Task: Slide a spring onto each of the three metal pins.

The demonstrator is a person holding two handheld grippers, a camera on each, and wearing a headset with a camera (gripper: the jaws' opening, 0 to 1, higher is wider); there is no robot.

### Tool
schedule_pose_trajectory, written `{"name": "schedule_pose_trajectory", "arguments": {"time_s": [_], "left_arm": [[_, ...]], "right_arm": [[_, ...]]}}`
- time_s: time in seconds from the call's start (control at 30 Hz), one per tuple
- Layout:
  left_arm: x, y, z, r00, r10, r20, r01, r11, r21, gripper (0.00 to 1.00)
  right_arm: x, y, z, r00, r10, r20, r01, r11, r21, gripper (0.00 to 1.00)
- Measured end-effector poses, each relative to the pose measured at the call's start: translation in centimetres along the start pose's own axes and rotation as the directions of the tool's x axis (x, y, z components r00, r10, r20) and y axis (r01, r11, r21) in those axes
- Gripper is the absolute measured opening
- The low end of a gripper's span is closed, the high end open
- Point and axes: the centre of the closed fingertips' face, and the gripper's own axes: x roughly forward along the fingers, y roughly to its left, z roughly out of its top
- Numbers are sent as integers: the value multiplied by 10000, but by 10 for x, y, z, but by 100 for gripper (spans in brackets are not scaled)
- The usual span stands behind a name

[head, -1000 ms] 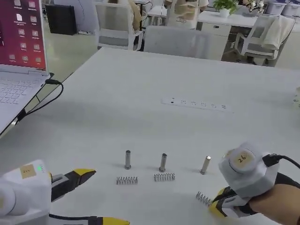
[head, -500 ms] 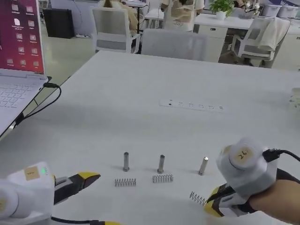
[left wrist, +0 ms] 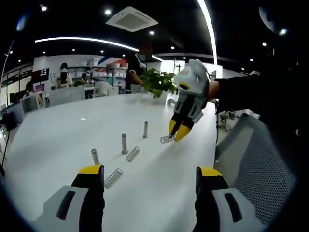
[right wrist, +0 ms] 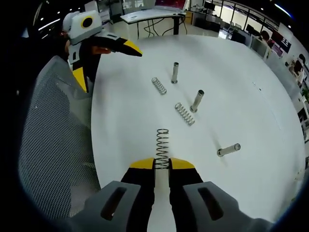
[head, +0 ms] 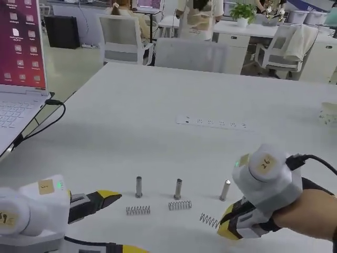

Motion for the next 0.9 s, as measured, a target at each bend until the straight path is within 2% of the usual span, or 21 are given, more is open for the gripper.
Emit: {"name": "schedule_pose_trajectory", "arguments": {"time_s": [0.3,0.57,0.9], "left_arm": [[9,-5,6,9993,-368,-9,368,9990,265,69],[17,-10,10,9968,-792,-101,795,9959,419,58],[24,-16,13,9932,-1157,-103,1161,9912,639,48]], "right_arm": [[-2,9,20,9998,200,87,-195,9982,-571,8],[-3,18,40,9993,346,156,-325,9920,-1218,8],[-1,30,51,9978,655,117,-621,9799,-1897,8]]}}
